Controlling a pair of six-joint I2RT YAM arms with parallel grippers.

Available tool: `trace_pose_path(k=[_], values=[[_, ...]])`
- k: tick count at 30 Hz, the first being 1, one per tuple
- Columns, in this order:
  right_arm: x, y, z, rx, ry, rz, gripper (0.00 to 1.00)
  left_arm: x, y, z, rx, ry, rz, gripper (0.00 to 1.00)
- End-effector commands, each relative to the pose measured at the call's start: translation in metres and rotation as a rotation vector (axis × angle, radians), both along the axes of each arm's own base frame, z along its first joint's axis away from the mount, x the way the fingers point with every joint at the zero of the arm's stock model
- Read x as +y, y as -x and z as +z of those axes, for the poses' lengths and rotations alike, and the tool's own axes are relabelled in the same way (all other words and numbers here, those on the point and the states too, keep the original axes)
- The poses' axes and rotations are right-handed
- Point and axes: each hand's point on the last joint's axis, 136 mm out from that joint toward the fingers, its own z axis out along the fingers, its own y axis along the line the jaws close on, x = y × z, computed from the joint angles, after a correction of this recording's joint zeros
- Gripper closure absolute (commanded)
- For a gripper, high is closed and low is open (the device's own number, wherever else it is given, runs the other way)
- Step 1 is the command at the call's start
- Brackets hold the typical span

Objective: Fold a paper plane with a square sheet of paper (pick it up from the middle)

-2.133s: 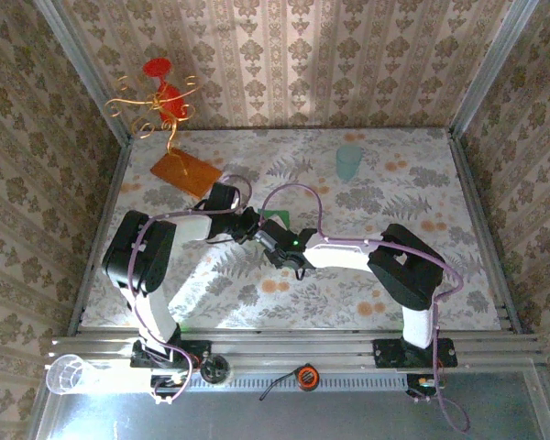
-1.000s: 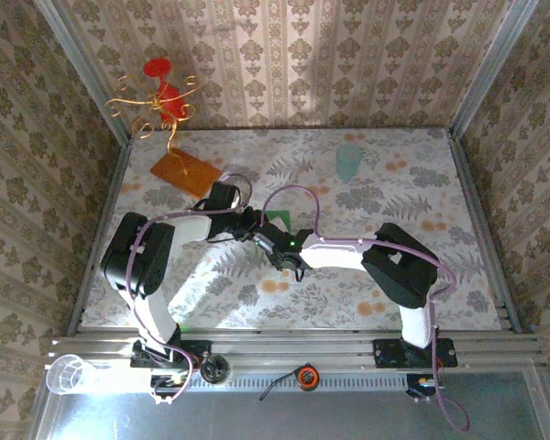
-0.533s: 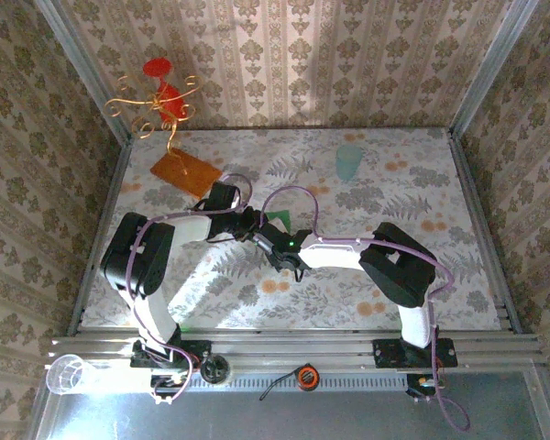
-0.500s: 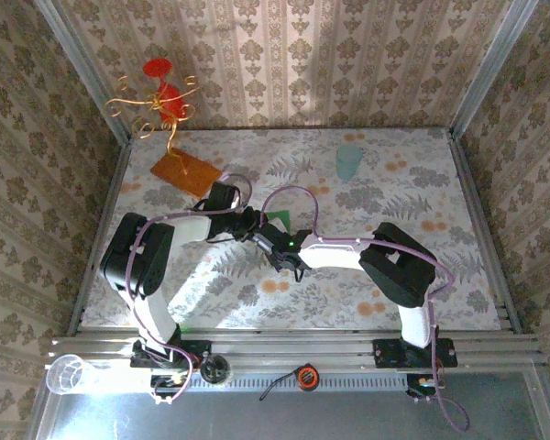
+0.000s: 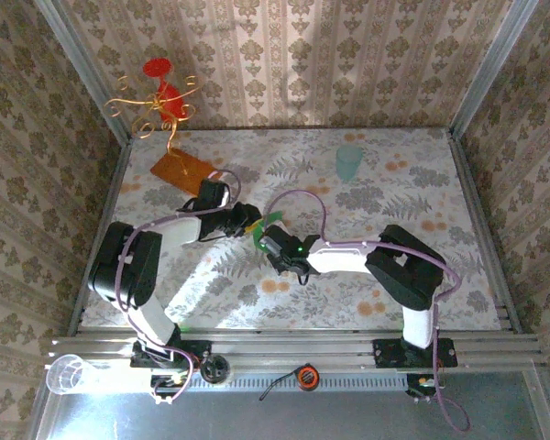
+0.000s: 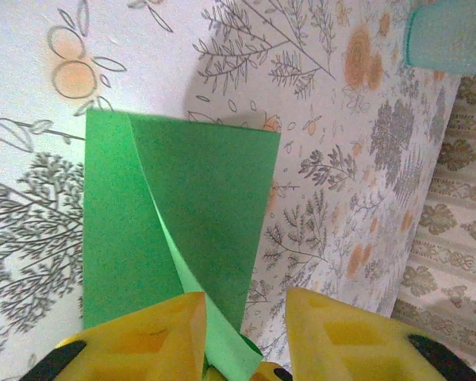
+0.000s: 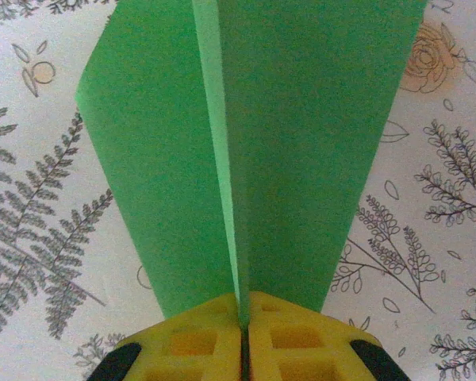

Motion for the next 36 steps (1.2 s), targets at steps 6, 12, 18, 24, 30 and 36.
trace_pose_path(k=[6, 12, 18, 24, 30, 36], values=[[-0.007, 0.033, -0.028, 0.196, -0.184, 0.070, 0.90, 0.019, 0.007, 0.010, -0.042, -0.033, 0.065, 0.65], [-0.011, 0.034, -0.030, 0.275, -0.317, 0.062, 0.90, 0.011, 0.019, 0.017, -0.087, 0.041, 0.052, 0.63], [-0.013, 0.034, -0.030, 0.341, -0.398, 0.051, 0.90, -0.014, 0.031, 0.012, -0.097, 0.106, -0.028, 0.65], [-0.015, 0.031, -0.029, 0.386, -0.446, 0.024, 0.90, -0.045, 0.040, 0.006, -0.098, 0.143, -0.119, 0.79], [-0.017, 0.028, -0.026, 0.420, -0.483, 0.001, 0.90, -0.047, 0.039, -0.009, -0.076, 0.129, -0.128, 0.87], [-0.016, 0.026, -0.026, 0.455, -0.508, -0.011, 0.90, -0.053, 0.036, -0.013, -0.075, 0.151, -0.135, 0.90]])
